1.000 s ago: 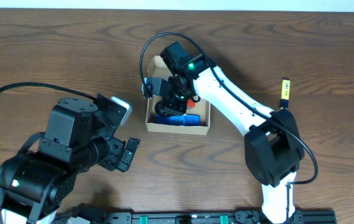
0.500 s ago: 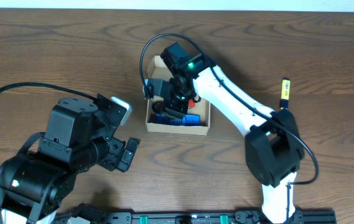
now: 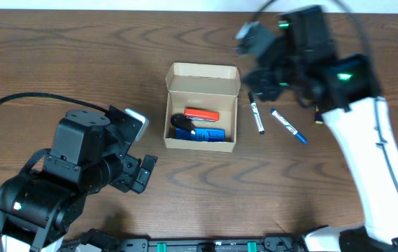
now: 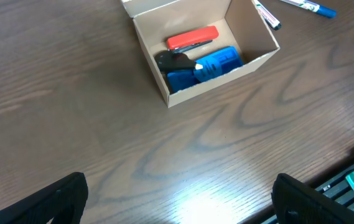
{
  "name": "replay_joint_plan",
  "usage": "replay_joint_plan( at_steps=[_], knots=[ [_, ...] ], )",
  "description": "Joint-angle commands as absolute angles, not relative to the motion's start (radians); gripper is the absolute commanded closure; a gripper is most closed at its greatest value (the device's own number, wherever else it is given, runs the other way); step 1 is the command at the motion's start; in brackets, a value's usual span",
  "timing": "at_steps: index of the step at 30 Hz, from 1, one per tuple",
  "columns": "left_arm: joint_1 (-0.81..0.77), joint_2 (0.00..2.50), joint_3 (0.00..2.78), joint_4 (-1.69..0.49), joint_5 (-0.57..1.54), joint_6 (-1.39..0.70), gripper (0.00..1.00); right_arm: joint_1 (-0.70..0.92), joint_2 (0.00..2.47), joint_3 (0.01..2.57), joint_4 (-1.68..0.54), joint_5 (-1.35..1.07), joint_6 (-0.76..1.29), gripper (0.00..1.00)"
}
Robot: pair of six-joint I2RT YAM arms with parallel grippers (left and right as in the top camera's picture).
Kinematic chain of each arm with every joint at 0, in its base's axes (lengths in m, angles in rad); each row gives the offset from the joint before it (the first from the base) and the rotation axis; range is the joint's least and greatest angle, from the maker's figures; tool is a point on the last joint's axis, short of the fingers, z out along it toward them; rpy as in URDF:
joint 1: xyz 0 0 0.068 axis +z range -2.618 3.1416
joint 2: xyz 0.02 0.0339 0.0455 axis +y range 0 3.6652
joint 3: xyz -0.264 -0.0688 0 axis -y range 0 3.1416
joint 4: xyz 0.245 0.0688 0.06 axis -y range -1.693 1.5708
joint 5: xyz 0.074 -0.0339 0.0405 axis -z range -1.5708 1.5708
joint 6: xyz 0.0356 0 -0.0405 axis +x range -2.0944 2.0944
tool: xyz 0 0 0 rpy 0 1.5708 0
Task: Pack container
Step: 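Move the right gripper to the yellow highlighter and grasp it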
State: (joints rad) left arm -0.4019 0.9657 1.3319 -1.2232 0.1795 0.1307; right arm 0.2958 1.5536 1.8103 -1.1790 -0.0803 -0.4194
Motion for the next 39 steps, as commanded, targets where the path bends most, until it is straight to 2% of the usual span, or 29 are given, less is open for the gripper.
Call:
replay_joint_plan(
  at_steps=[1, 7, 14, 27, 39],
  knots=[
    [-0.398, 0.962, 1.338, -1.223, 0.175, 0.127, 0.05, 0.189, 1.553, 1.806, -1.217, 0.043, -0.255, 0.27],
    [-0.398, 0.962, 1.338, -1.223, 0.175, 0.127, 0.05, -0.022, 1.558, 1.739, -1.198, 0.048, -0.112, 0.27],
    [-0.398, 0.962, 1.338, -1.223, 0.175, 0.127, 0.05, -0.187, 1.558, 1.496, -1.025, -0.012, -0.044, 0.25],
    [-0.398, 0.962, 1.338, -1.223, 0.175, 0.127, 0.05, -0.211, 1.595, 1.016, -0.431, 0.018, 0.082, 0.22],
    [-0.398, 0.962, 1.338, -1.223, 0.175, 0.127, 0.05, -0.213, 1.829, 0.978, -0.242, 0.026, 0.101, 0.26]
  ],
)
